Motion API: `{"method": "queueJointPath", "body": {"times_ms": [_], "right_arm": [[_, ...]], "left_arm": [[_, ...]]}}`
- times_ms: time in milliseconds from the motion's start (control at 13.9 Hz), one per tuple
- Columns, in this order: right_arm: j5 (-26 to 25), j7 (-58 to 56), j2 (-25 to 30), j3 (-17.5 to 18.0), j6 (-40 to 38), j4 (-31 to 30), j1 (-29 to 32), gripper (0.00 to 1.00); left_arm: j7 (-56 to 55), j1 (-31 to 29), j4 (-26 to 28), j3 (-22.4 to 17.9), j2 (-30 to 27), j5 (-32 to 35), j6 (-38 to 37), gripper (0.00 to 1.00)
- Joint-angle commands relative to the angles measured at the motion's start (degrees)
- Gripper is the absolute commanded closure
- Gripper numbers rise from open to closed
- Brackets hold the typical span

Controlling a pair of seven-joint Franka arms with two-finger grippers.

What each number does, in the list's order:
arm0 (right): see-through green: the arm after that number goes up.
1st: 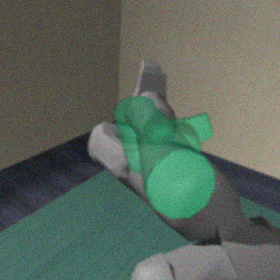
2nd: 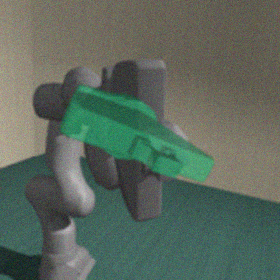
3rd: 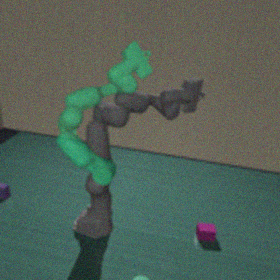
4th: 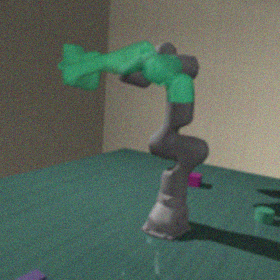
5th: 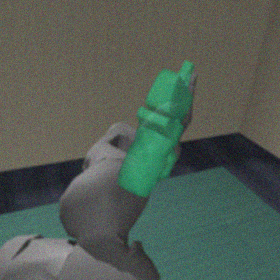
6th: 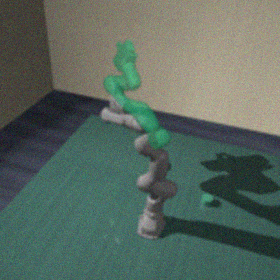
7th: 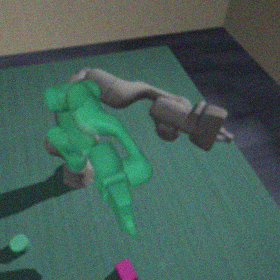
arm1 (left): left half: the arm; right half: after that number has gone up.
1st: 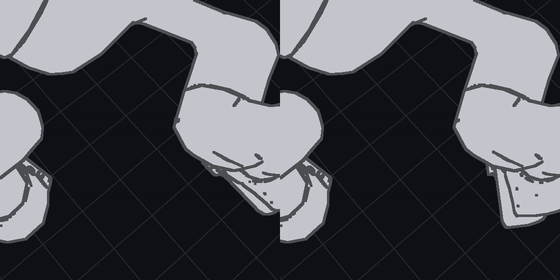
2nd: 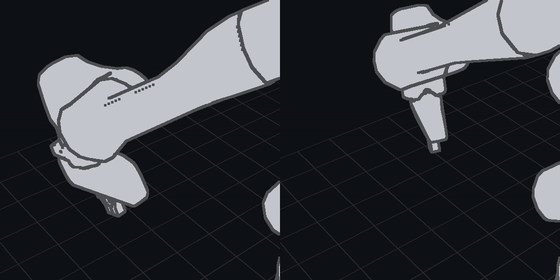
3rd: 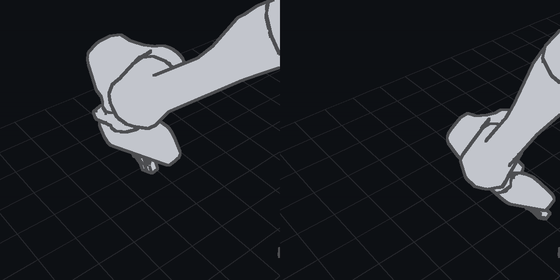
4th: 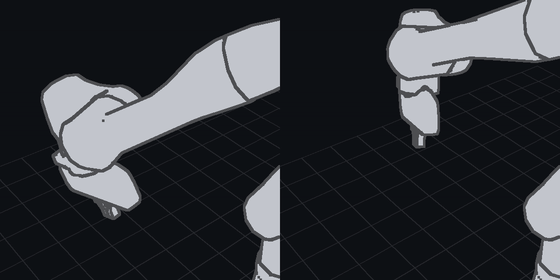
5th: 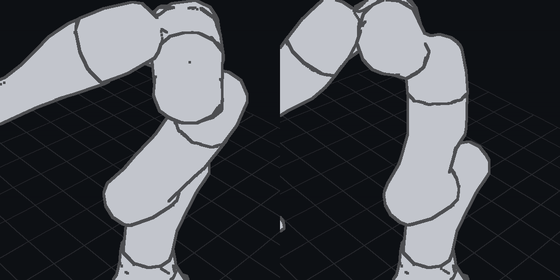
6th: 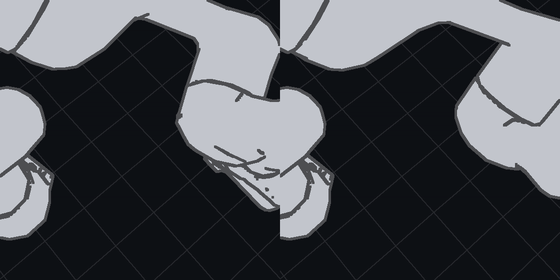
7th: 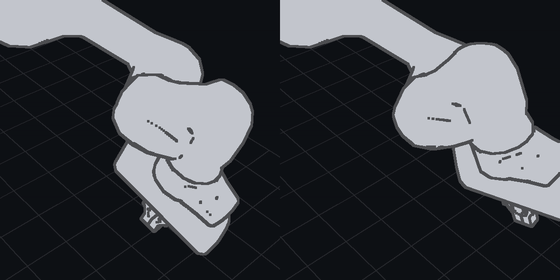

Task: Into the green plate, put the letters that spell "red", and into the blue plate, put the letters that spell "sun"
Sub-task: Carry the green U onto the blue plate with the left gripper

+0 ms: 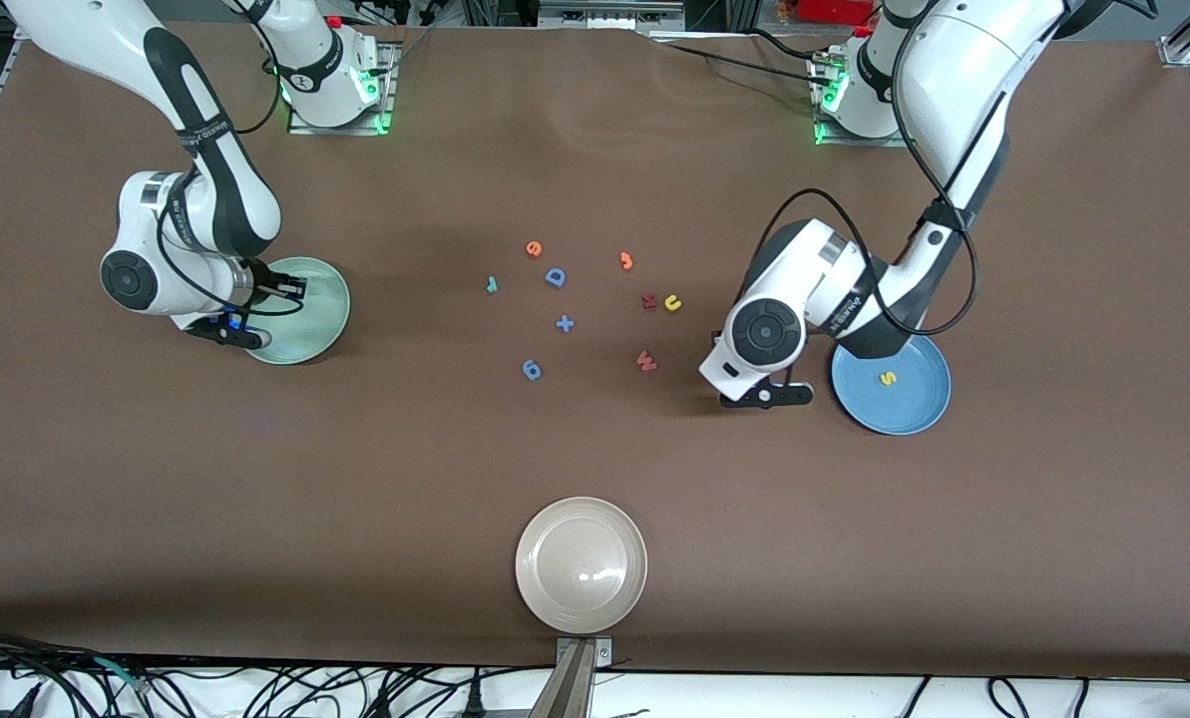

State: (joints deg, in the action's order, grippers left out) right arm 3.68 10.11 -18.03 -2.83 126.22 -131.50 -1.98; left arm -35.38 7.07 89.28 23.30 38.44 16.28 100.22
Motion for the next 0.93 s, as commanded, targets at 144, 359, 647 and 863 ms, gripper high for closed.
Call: {"method": "queueJointPath", "body": {"times_ms": [144, 359, 647, 863], "right_arm": [[0.1, -0.88, 1.15, -0.42, 3.07, -3.41, -0.31, 0.68], [0.1, -0.88, 1.59, -0.42, 2.98, -3.15, -0.31, 0.05], [0.1, 0.08, 3.34, -0.07, -0.69, 0.79, -0.31, 0.01], [0.62, 0.7, 5.02, 0.9, -15.69, 10.18, -0.31, 0.01]], "left_arm": [[23.2, -10.3, 0.2, 0.51, 1.02, 1.91, -0.73, 0.97], [35.08, -17.07, 0.28, 0.51, 3.13, 1.65, 2.07, 0.96], [37.75, -19.19, 0.37, 0.51, 5.06, 1.04, 4.37, 0.22], [37.75, -19.2, 0.46, 0.6, 4.98, -0.53, 4.29, 0.01]]}}
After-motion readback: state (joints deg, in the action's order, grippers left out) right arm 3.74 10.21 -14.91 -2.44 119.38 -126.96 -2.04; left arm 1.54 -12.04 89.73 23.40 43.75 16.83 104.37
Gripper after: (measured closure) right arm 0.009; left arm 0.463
